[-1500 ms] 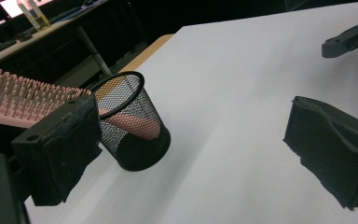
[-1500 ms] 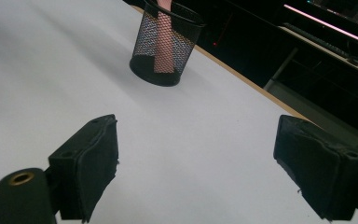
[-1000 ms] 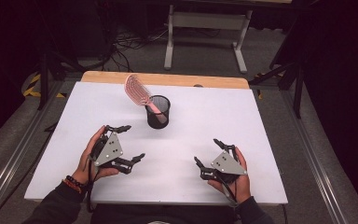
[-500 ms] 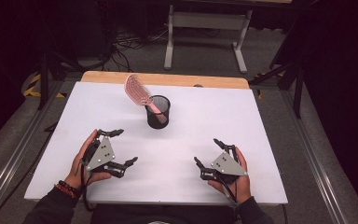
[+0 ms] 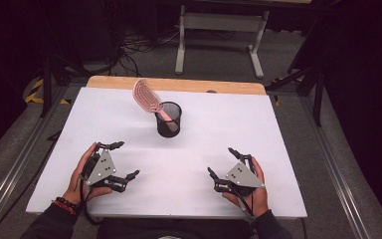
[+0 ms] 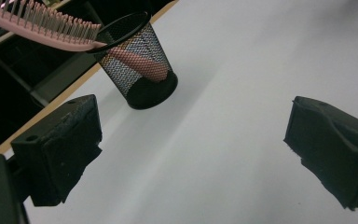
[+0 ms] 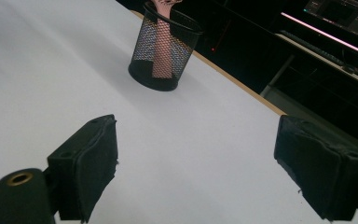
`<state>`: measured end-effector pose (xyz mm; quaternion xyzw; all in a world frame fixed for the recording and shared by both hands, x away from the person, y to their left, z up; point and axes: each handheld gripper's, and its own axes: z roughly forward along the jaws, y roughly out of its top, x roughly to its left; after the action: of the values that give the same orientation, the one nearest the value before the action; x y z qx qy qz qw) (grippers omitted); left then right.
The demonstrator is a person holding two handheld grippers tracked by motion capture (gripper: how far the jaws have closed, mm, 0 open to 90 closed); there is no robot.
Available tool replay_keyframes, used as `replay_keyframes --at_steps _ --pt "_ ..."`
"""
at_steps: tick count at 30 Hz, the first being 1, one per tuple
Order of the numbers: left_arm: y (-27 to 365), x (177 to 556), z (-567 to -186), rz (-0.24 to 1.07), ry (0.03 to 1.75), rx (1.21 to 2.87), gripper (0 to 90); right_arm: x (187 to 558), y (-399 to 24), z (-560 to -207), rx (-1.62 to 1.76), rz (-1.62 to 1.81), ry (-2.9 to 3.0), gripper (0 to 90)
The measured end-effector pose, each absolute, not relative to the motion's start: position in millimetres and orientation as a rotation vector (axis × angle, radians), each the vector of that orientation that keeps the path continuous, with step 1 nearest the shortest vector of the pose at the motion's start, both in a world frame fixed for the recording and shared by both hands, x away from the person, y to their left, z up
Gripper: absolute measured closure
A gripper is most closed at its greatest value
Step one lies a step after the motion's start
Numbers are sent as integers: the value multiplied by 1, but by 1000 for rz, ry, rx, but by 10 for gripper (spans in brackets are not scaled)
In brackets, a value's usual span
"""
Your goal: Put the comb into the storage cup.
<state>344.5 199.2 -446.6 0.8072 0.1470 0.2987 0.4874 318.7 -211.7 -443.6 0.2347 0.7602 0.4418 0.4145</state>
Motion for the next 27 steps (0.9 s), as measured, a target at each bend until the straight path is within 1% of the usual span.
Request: replay_keyframes --at_steps 17,27 --pt "235 338 -468 696 520 1948 46 318 -214 -444 603 1129 1908 141" --pt "246 329 -470 681 557 1934 37 317 -217 -442 609 1138 1900 138"
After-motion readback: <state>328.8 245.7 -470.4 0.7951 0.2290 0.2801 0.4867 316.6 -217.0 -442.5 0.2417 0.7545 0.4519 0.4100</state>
